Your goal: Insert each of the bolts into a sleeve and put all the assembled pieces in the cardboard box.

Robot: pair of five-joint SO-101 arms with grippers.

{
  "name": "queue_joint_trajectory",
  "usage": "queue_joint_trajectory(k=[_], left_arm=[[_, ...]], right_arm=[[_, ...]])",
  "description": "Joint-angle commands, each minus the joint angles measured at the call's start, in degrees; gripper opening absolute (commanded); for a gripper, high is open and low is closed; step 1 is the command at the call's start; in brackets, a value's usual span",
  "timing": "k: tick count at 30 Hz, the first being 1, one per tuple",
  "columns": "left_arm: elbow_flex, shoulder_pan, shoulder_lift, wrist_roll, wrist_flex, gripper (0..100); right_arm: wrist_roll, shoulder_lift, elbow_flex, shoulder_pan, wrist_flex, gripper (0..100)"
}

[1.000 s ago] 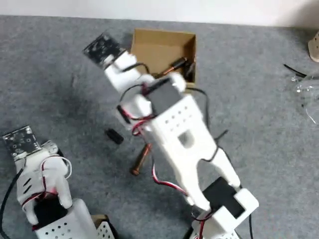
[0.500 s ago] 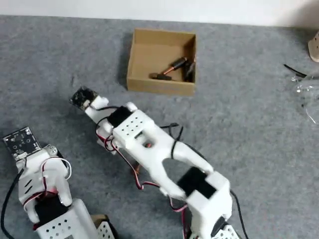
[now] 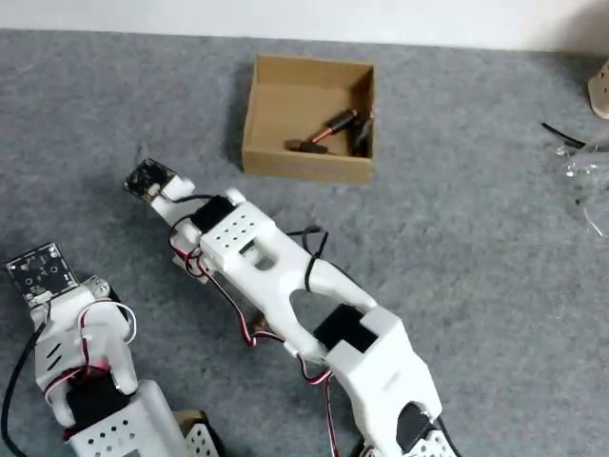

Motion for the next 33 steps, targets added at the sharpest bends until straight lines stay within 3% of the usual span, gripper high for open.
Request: queue_joint_trajectory(k=[1,19,33], left_arm=[[-0.5,-0.2,-0.5,0.2,-0.8,1],[-0.5,-0.1,-0.5,0.2,-0.8,1],[-0.5,-0.2,-0.5,0.2,-0.8,1]], right_arm=[[-0.4,-1.2,-4.2,-0.3,3.1,13.5],[-0.4,-0.5,-4.4,1.4,1.9,13.5],[-0.8,10.9,-4.9,1.3,2.0,13.4]])
